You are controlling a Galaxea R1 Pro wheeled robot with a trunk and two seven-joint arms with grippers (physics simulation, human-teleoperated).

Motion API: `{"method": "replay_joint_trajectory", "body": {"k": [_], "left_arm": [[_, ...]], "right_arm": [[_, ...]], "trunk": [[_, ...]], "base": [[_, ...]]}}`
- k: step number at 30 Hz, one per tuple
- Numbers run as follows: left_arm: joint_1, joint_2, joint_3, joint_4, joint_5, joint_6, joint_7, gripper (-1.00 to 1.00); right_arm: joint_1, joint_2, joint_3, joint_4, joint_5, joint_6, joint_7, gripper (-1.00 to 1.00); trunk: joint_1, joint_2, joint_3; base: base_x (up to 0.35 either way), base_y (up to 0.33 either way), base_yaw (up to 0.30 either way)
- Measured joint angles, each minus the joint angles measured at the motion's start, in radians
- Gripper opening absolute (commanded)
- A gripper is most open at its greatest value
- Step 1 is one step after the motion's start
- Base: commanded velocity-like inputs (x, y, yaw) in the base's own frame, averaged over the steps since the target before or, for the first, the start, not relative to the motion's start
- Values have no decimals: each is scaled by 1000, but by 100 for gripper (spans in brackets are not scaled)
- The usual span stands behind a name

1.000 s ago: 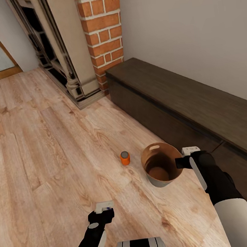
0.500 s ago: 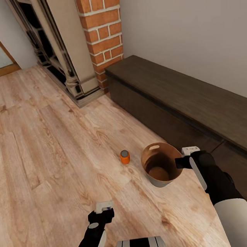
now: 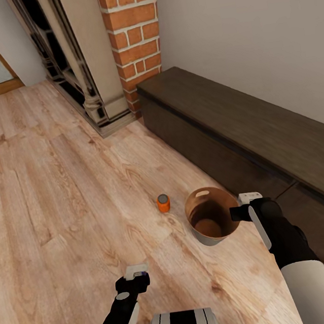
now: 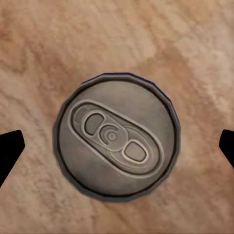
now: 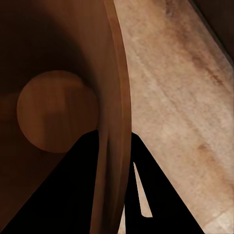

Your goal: Put the three can of soda from the living room inside the tash can in the kitchen.

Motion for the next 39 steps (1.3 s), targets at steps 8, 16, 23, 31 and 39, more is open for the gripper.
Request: {"method": "replay_joint_trajectory", "body": {"k": [8,16,23,31,39], "left_arm": [[0,0,0,0,0,0,0,100],[0,0,0,0,0,0,0,100],[1,0,0,-1,0,0,0,100],[0,0,0,0,0,0,0,100],[1,0,0,0,0,0,0,100]], "right_arm": [[0,0,0,0,0,0,0,-100],[0,0,0,0,0,0,0,-100],[-1,0,1,-3,-1,0,0,-100],[-1,0,0,-11,-2,0,0,-100],[-1,0,1,-19,-2,0,0,-100]], "trunk": [[0,0,-4],[0,0,-4],[-1,0,-9],[-7,0,-21],[-14,0,-34]], "base": [[107,0,0],[23,0,0],[2,0,0],[0,0,0],[0,0,0]]}}
